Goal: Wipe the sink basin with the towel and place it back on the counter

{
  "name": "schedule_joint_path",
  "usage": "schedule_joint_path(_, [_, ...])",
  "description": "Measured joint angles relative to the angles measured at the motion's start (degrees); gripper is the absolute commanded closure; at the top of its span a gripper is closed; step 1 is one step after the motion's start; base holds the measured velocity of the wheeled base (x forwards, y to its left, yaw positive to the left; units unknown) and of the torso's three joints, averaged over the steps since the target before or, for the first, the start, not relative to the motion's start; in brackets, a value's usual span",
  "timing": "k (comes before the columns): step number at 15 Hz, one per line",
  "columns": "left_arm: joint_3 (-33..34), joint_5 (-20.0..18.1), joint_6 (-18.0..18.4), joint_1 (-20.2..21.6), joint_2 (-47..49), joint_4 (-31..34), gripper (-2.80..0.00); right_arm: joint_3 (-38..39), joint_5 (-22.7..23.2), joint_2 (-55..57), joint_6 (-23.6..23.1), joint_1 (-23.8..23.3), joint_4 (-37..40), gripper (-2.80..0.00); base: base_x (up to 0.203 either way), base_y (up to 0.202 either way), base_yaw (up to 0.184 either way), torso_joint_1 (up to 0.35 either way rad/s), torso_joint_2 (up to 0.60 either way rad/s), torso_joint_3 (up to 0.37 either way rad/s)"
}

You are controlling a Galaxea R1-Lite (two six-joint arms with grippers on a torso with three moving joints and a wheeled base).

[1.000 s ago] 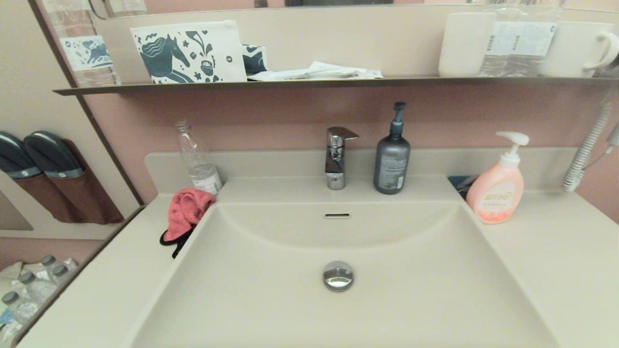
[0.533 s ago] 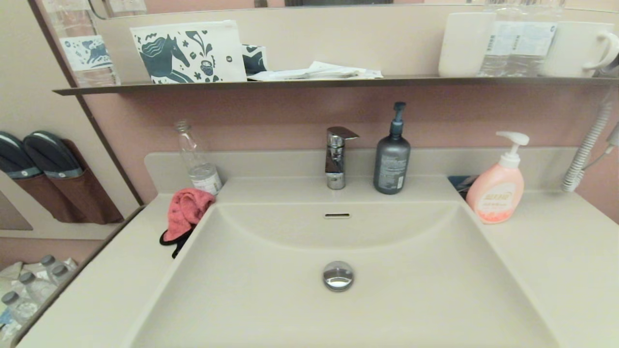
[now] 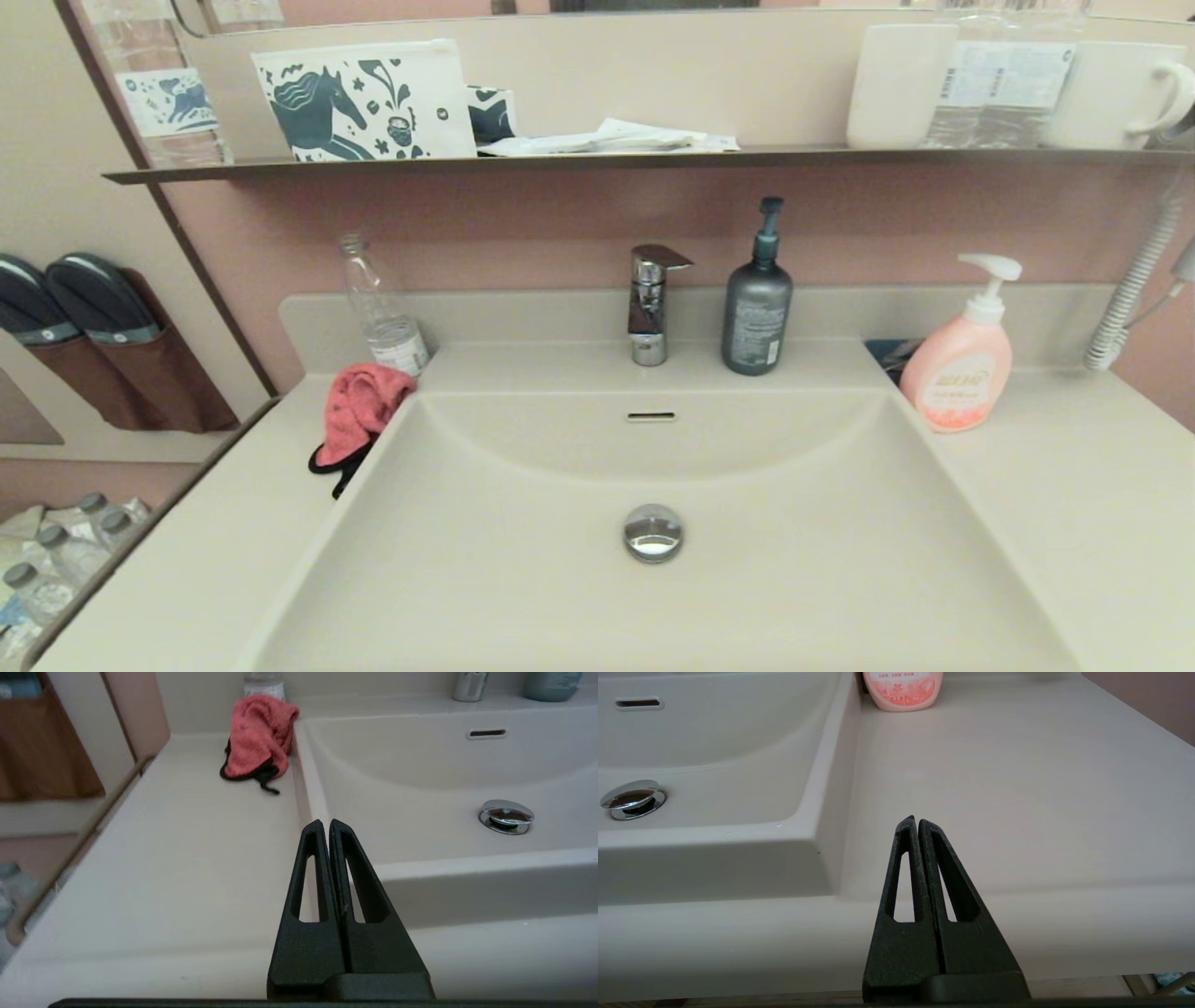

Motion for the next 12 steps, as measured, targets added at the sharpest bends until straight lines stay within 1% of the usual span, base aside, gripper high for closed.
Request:
schedule_joint_path(1, [0.0,1.0,-1.1,0.0,0.0,0.7,0.00,0.0,0.0,0.0,0.0,0.0,0.0,0.00,0.000,0.000,0.000,0.000,0.00,0.000])
schedule_joint_path(3, [0.2,3.0,-0.8,0.0,0.0,2.0,0.00,0.0,0.0,0.0,0.1,0.0,0.0,0.00,0.000,0.000,0.000,0.000,0.00,0.000])
schedule_joint_path(5, [0.3,2.4,0.3,0.0,0.0,2.5,0.00,0.0,0.0,0.0,0.1,0.0,0.0,0.00,0.000,0.000,0.000,0.000,0.00,0.000])
schedule_joint_path(7, [0.3,1.9,0.3,0.0,0.0,2.4,0.00,0.0,0.0,0.0,0.1,0.0,0.0,0.00,0.000,0.000,0.000,0.000,0.00,0.000])
schedule_joint_path(12, [0.3,2.3,0.0,0.0,0.0,1.8,0.00,0.0,0.0,0.0,0.1,0.0,0.0,0.00,0.000,0.000,0.000,0.000,0.00,0.000])
